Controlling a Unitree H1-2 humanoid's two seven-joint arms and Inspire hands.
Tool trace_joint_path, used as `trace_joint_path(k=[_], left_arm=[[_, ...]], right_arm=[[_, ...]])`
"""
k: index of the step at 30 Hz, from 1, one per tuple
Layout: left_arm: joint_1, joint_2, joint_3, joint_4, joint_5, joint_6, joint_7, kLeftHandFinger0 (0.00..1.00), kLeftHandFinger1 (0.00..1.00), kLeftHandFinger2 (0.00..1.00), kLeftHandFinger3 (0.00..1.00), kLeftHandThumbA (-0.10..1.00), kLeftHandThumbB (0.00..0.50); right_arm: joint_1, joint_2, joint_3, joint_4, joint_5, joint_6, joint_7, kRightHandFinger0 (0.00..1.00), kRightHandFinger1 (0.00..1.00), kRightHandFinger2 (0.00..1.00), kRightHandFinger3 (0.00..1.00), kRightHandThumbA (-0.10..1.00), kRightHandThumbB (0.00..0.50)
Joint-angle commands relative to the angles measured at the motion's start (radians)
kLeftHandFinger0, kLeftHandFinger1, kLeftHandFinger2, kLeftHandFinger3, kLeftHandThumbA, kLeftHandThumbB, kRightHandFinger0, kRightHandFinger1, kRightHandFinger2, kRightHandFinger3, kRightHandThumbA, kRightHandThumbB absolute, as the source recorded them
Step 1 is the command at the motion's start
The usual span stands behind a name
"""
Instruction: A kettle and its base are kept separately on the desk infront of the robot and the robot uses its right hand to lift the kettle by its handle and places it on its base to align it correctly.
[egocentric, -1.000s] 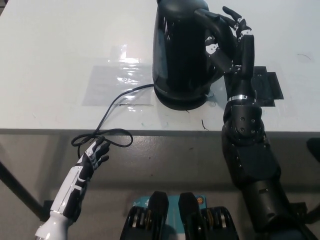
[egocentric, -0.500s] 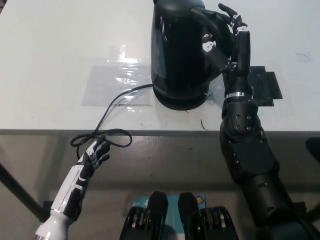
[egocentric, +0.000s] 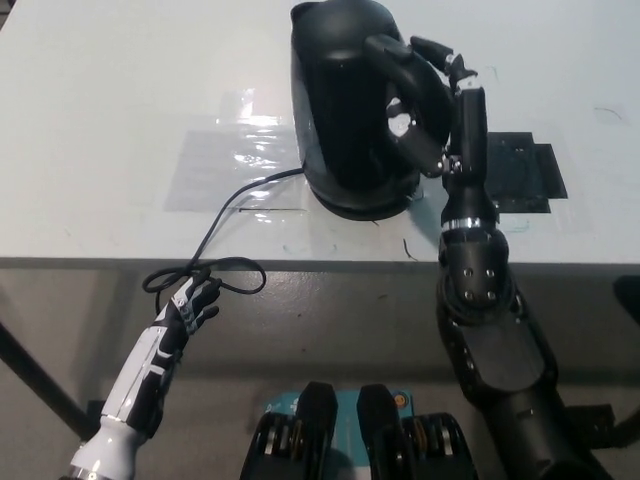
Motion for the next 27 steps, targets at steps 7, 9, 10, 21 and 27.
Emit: trace_joint_path(k=[7, 9, 10, 21, 27], left_arm=[[-0.021, 0.018, 0.014, -0.017, -0.012, -0.006, -0.008, 1.0, 1.0, 1.0, 1.0, 1.0, 0.087], [-0.019, 0.018, 0.014, -0.018, -0.012, -0.006, -0.008, 1.0, 1.0, 1.0, 1.0, 1.0, 0.086], [-0.019, 0.017, 0.013, -0.013, -0.015, -0.014, -0.01, 1.0, 1.0, 1.0, 1.0, 1.0, 0.084], [-0.016, 0.015, 0.015, -0.017, -0.015, -0.01, -0.007, 1.0, 1.0, 1.0, 1.0, 1.0, 0.085], [-0.019, 0.016, 0.015, -0.015, -0.012, -0.015, -0.007, 1.0, 1.0, 1.0, 1.0, 1.0, 0.084]], right_arm=[[0.059, -0.016, -0.005, -0.081, 0.012, -0.032, 0.035, 0.0, 0.34, 0.73, 0.77, -0.1, 0.141], [0.062, -0.02, -0.008, -0.077, 0.015, -0.035, 0.037, 0.0, 0.35, 0.73, 0.77, -0.1, 0.145], [0.061, -0.026, -0.017, -0.068, 0.024, -0.035, 0.037, 0.0, 0.34, 0.73, 0.77, -0.1, 0.152], [0.0, -0.034, -0.079, 0.046, 0.083, -0.02, 0.035, 0.0, 0.37, 0.75, 0.8, -0.1, 0.143], [-0.077, -0.032, -0.118, 0.202, 0.11, -0.055, 0.026, 0.0, 0.36, 0.72, 0.77, -0.1, 0.147]])
